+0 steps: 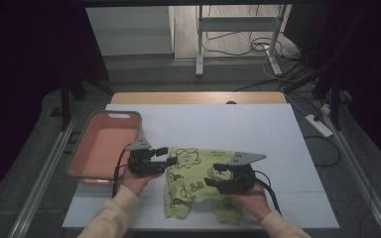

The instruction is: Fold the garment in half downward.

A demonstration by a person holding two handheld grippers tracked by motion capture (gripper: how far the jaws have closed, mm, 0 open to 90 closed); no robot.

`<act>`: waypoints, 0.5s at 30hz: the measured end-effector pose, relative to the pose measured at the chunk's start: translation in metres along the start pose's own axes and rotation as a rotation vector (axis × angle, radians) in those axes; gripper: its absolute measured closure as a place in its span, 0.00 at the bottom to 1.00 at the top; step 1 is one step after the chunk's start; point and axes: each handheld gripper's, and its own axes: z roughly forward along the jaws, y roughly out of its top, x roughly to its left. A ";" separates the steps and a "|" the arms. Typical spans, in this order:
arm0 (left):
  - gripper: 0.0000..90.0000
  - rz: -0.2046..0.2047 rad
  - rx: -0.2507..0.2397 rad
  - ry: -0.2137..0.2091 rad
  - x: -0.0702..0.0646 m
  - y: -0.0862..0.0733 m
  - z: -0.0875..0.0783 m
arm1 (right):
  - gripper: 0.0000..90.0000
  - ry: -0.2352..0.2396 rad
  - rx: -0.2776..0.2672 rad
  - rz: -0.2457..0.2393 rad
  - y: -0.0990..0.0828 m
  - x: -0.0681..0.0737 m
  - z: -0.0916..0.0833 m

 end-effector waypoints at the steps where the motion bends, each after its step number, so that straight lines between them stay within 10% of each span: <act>1: 0.42 0.000 0.000 0.000 0.000 0.000 0.000 | 0.38 0.001 0.001 -0.002 0.000 0.001 0.000; 15: 0.42 -0.003 -0.002 0.004 0.001 0.000 -0.002 | 0.38 0.054 0.056 -0.075 0.004 0.029 0.013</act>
